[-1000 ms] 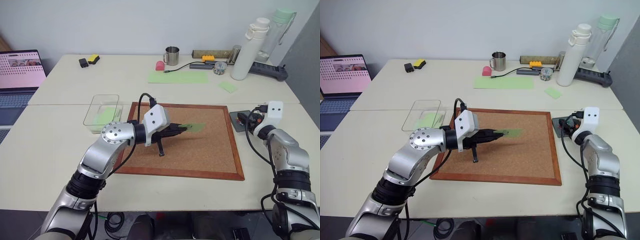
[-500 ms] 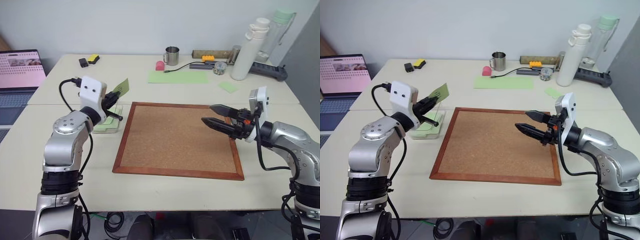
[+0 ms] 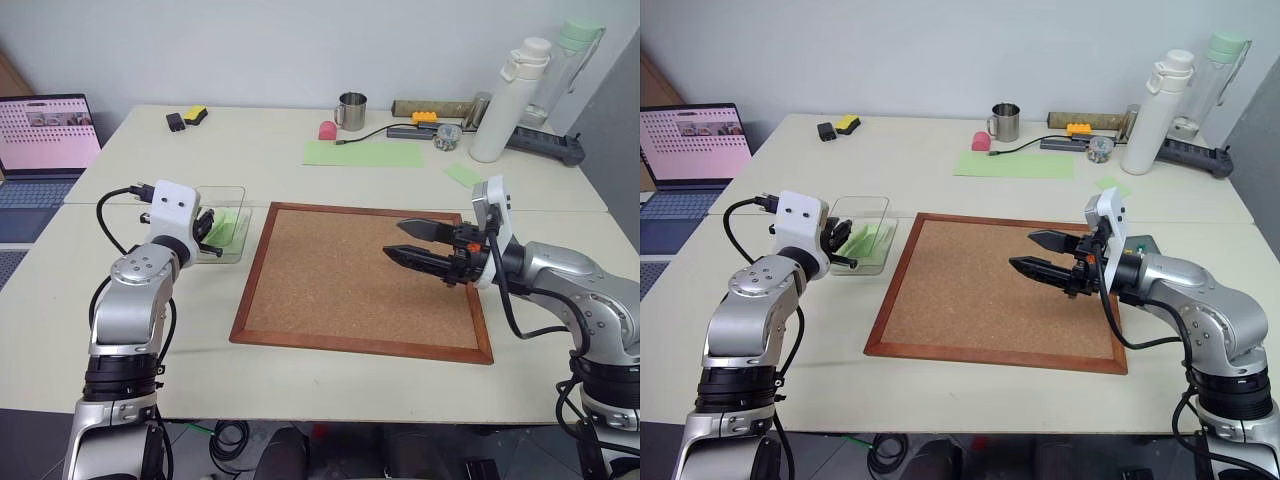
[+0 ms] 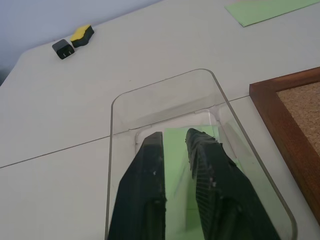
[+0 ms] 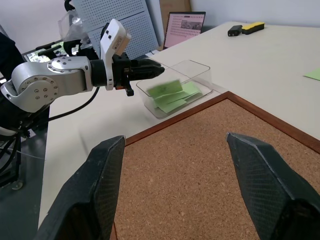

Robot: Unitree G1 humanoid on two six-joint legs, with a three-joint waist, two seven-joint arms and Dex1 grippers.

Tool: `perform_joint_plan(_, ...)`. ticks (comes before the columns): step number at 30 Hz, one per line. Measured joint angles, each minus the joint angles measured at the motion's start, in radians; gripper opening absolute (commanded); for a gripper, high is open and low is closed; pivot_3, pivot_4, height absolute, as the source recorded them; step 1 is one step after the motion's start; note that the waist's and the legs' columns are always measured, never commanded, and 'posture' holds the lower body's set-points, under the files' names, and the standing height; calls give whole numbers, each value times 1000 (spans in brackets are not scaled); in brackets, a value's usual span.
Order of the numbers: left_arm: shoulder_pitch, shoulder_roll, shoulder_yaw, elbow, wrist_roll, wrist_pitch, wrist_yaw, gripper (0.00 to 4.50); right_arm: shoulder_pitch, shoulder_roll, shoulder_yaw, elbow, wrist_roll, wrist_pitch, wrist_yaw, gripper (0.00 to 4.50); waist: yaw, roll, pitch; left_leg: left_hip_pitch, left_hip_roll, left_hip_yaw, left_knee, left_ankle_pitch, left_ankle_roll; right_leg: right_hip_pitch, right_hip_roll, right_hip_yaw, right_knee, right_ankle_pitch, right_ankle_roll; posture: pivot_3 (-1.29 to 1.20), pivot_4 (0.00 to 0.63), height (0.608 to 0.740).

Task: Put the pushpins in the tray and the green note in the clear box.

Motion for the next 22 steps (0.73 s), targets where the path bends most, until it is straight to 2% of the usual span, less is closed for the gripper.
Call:
perform_joint_plan(6, 0, 19, -1, -3, -3, 0, -39, 2685, 12, -1, -4, 0, -7, -2, -18, 3359, -1, 0, 0, 0, 0, 0, 0, 0, 0, 0, 0, 0, 0, 0, 0, 0, 150, 740)
perform_joint_plan(10, -2, 61, -11, -57, -40, 22, -138, 3555, 54, -18, -20, -4, -11, -14, -25, 3359, 1, 0, 0, -1, 0, 0, 0, 0, 0, 0, 0, -1, 0, 0, 0, 0, 150, 740)
perform_joint_plan(18, -4, 156, -132, -188, -241, 74, -530, 3555, 125, -109, -42, -4, -53, -24, -27, 3359, -4, 0, 0, 0, 0, 0, -1, 0, 0, 0, 1, 0, 0, 0, 0, 0, 150, 740)
perform_joint_plan(22, -6, 179, -170, -183, -267, 41, -649, 3555, 166, -144, -37, -1, -86, -35, 9, 3359, -4, 0, 0, 0, 0, 1, 0, 0, 0, 0, 1, 0, 0, 0, 0, 0, 150, 740)
